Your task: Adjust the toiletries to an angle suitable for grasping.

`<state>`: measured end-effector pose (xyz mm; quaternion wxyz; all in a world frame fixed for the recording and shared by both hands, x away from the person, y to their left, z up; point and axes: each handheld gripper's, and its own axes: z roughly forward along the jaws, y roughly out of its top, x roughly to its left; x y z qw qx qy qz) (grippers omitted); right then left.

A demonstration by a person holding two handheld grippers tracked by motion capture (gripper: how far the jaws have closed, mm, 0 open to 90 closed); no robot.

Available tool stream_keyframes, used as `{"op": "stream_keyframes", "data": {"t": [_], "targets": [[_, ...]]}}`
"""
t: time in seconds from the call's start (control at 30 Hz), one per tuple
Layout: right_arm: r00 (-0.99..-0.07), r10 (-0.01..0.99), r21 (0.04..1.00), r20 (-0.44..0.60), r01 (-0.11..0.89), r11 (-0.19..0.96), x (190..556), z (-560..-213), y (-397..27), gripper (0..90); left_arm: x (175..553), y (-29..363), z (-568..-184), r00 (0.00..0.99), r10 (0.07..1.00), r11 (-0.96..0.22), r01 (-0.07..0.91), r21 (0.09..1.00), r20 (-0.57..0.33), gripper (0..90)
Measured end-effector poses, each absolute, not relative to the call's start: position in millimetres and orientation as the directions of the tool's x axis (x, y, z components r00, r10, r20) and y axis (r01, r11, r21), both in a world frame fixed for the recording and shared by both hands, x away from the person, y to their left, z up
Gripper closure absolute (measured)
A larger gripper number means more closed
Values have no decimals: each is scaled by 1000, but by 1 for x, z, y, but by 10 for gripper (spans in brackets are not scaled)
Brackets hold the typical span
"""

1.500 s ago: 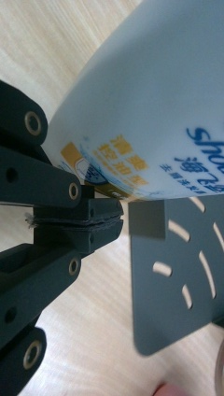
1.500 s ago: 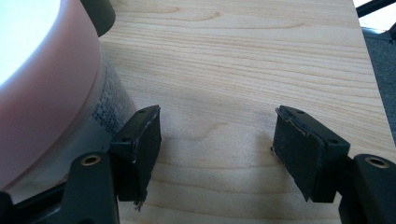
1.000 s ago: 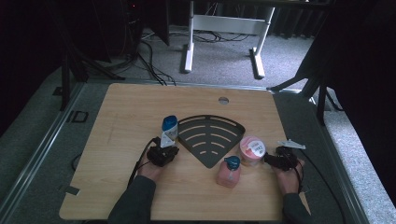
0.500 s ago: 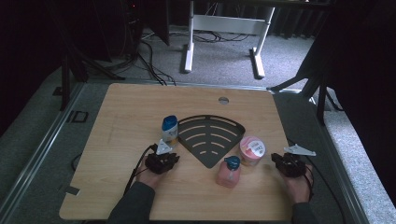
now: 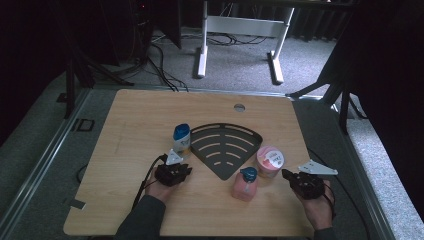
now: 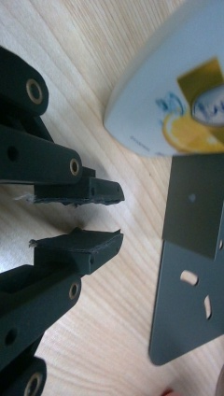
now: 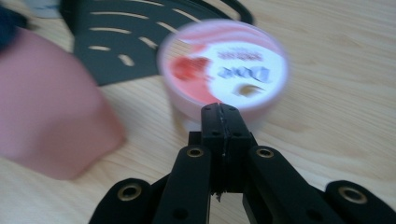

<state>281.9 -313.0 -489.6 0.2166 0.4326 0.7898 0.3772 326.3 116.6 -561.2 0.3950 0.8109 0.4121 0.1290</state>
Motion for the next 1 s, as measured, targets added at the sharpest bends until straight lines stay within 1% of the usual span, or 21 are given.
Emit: {"op": "stream_keyframes", "data": {"t": [0.17, 0.4, 0.67, 0.83, 0.93, 1.0], "targets": [[-591, 806, 781, -18, 495, 380, 278, -489, -292, 900, 326, 116, -561, 631, 768, -358, 559, 748, -104, 739], [-655, 756, 768, -13, 477, 426, 279, -497, -271, 900, 324, 114, -561, 634, 767, -363, 554, 749, -97, 713], [-674, 739, 747, -9, 487, 453, 287, -506, -262, 900, 321, 112, -558, 643, 756, -366, 565, 739, -118, 703], [-681, 732, 738, 0, 494, 459, 289, -514, -258, 900, 311, 105, -547, 683, 720, -374, 531, 760, -123, 702], [-687, 727, 732, 8, 500, 464, 290, -514, -259, 900, 306, 99, -541, 706, 690, -367, 528, 766, -156, 701], [-692, 722, 732, 9, 496, 467, 290, -514, -259, 900, 301, 92, -537, 729, 666, -377, 511, 772, -158, 701]]}}
